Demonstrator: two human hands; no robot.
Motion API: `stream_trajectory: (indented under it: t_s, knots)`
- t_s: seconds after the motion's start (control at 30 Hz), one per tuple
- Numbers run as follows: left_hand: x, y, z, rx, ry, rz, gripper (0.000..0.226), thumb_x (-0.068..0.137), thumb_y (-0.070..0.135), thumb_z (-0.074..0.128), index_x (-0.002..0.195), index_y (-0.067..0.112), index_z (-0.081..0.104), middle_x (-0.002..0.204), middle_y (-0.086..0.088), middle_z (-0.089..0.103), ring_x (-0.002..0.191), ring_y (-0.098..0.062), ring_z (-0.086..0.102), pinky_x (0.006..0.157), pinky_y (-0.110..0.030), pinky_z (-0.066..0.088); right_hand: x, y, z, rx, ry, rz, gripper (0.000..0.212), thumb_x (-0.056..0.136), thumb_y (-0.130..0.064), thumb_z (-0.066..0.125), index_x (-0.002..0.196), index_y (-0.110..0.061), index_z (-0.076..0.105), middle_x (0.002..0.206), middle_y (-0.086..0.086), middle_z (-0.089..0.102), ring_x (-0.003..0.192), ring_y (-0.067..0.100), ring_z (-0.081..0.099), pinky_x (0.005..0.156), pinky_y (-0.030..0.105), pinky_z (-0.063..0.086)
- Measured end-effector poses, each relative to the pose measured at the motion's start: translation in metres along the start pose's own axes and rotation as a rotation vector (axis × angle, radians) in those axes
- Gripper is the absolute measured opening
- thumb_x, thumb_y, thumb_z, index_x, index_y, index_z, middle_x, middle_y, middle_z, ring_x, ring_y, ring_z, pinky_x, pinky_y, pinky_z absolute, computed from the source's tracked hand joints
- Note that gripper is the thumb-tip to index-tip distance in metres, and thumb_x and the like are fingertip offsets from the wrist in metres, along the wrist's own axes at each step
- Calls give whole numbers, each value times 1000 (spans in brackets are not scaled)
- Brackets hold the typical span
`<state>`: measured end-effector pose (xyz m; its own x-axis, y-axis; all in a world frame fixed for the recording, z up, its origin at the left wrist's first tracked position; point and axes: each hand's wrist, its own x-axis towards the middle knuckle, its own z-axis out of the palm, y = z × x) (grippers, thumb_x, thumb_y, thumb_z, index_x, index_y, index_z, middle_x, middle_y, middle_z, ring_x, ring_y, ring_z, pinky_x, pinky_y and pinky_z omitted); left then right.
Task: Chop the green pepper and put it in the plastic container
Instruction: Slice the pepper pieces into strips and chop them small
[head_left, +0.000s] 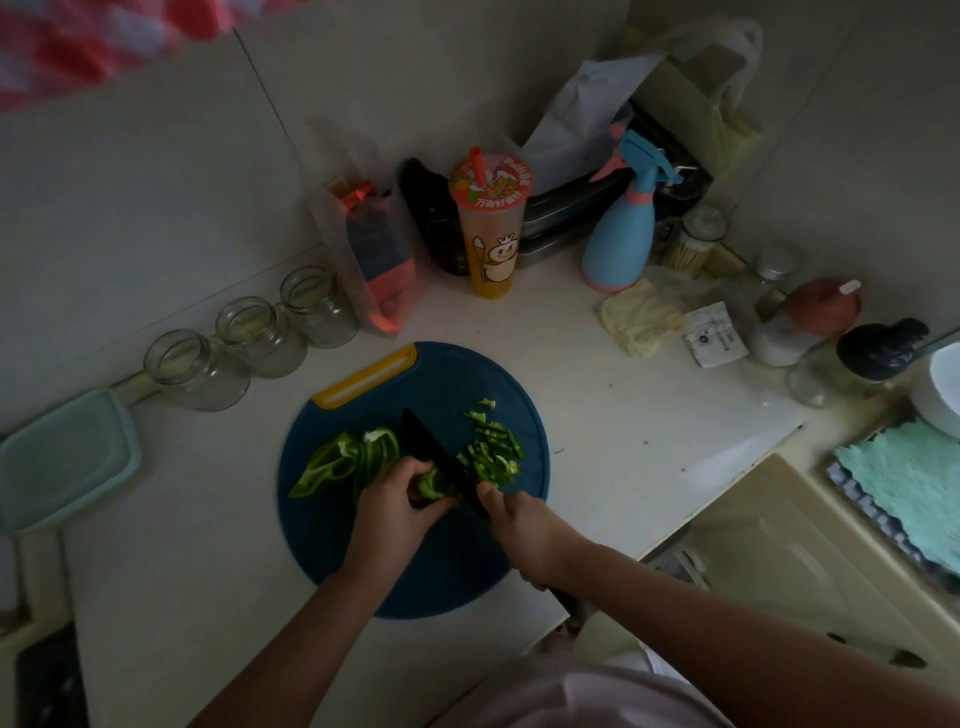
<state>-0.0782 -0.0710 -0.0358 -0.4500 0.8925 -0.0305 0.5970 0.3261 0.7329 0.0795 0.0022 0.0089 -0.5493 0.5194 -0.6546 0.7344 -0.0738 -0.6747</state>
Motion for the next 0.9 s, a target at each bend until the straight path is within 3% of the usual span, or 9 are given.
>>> stream_trajectory:
  t_s: [0.07,0.13,0.23,0.3,0.43,0.6,0.77,0.9]
  knots:
    - [-1,1,2,-4,9,-20,41,62,16,86,97,7,66,91,-2,67,82,-11,63,69,-14,47,3,-7,3,-38,44,-55,51,102,-47,16,66,-16,37,61,4,45,51,17,47,52,29,43]
    - [-2,1,2,-5,19,-29,42,63,16,86,98,6,66,90,-2,67,82,-10,63,67,-7,44,10,-12,10,-39,95,-89,50,102,-44,17,66,-17,38,63,4,45,61,20,48,67,31,42]
    - [-4,2,1,-21,11,-45,41,66,16,84,102,7,65,93,-3,67,86,-11,63,70,-9,45,22,-15,23,8,172,-114,53,101,-47,19,66,-17,45,66,5,50,68,22,53,74,33,44]
    - [-5,1,0,-40,0,-44,42,67,16,83,104,10,64,97,-2,67,90,-10,63,75,-16,49,24,-15,24,76,194,-114,53,101,-46,21,66,-16,46,67,4,52,66,19,53,73,31,42]
    - [-8,0,0,-72,2,-30,41,68,14,82,105,14,62,101,1,64,91,-7,62,76,-10,49,19,-4,17,137,189,-83,57,100,-49,21,65,-12,46,65,4,52,60,14,50,68,28,39]
    - [-3,3,-1,-12,31,-43,40,69,20,83,101,10,62,97,-1,60,75,-10,61,62,-12,46,9,4,8,45,182,-142,56,100,-49,22,57,-17,40,56,-1,46,50,8,45,54,18,34]
    - [-1,5,-1,7,31,-42,41,66,25,84,96,8,61,94,-4,59,78,-19,63,68,-31,53,4,4,13,43,151,-150,59,99,-52,22,58,-13,40,53,0,45,47,10,43,57,26,38]
    - [-1,5,0,17,41,-39,40,66,27,84,93,9,60,92,-3,58,78,-19,62,67,-30,51,2,3,12,-5,156,-167,58,100,-49,22,59,-12,39,55,1,45,50,11,43,65,28,36]
